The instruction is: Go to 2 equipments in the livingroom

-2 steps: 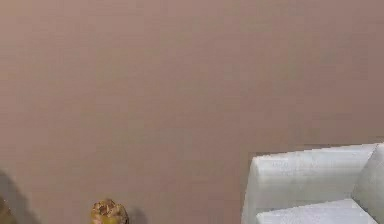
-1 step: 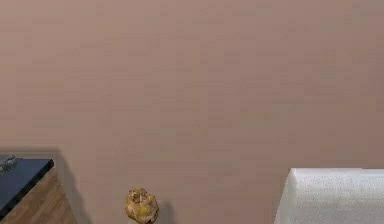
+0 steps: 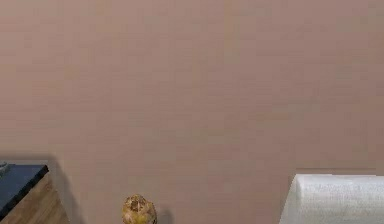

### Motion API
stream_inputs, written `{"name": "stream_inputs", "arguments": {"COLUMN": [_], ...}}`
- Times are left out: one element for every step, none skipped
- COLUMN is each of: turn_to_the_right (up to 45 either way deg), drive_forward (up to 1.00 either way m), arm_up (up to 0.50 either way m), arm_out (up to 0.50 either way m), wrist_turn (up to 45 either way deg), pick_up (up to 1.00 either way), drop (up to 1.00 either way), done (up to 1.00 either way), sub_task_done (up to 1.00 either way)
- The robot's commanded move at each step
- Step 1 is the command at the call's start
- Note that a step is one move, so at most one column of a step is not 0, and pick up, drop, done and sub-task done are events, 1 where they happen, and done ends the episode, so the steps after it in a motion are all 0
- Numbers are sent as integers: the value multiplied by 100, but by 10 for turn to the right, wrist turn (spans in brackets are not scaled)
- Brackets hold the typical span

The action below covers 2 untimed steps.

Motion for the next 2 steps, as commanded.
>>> {"name": "stream_inputs", "arguments": {"turn_to_the_right": [450, 180], "drive_forward": [0, 0], "arm_up": [0, 0], "arm_out": [0, 0], "wrist_turn": [0, 0], "pick_up": [0, 0], "drop": [0, 0], "done": [0, 0], "sub_task_done": [0, 0]}}
